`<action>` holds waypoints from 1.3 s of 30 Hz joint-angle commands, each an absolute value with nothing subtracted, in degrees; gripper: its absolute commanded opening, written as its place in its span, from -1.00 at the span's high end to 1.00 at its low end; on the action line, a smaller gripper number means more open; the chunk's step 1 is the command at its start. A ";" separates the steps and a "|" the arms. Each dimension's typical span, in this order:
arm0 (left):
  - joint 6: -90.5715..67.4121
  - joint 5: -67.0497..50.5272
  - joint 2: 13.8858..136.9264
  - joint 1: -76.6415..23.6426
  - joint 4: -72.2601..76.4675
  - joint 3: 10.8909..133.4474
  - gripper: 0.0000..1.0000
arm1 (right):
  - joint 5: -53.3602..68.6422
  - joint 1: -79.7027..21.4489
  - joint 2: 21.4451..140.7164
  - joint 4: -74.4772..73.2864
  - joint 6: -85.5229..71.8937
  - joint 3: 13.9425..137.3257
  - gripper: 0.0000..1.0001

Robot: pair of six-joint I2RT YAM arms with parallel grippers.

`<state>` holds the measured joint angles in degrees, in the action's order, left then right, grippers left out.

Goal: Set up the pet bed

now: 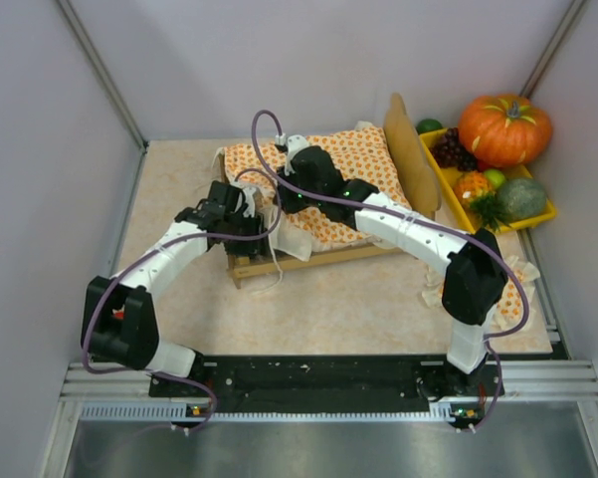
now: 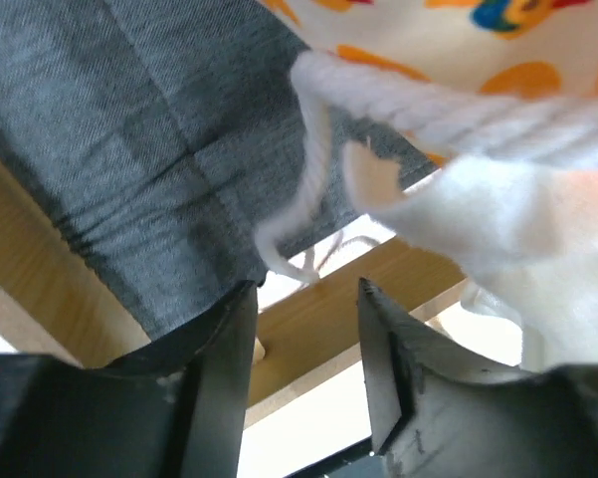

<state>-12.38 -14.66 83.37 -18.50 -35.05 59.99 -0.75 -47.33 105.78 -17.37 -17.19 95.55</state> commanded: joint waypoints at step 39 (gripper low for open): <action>-28.22 3.52 60.20 -17.49 -11.78 31.02 0.58 | -12.71 -65.65 77.51 10.96 -33.74 42.99 0.40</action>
<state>-29.80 5.43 57.43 -17.50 -15.53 32.91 -4.56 -61.84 76.86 -3.77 -27.35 49.69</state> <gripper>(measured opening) 0.294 0.317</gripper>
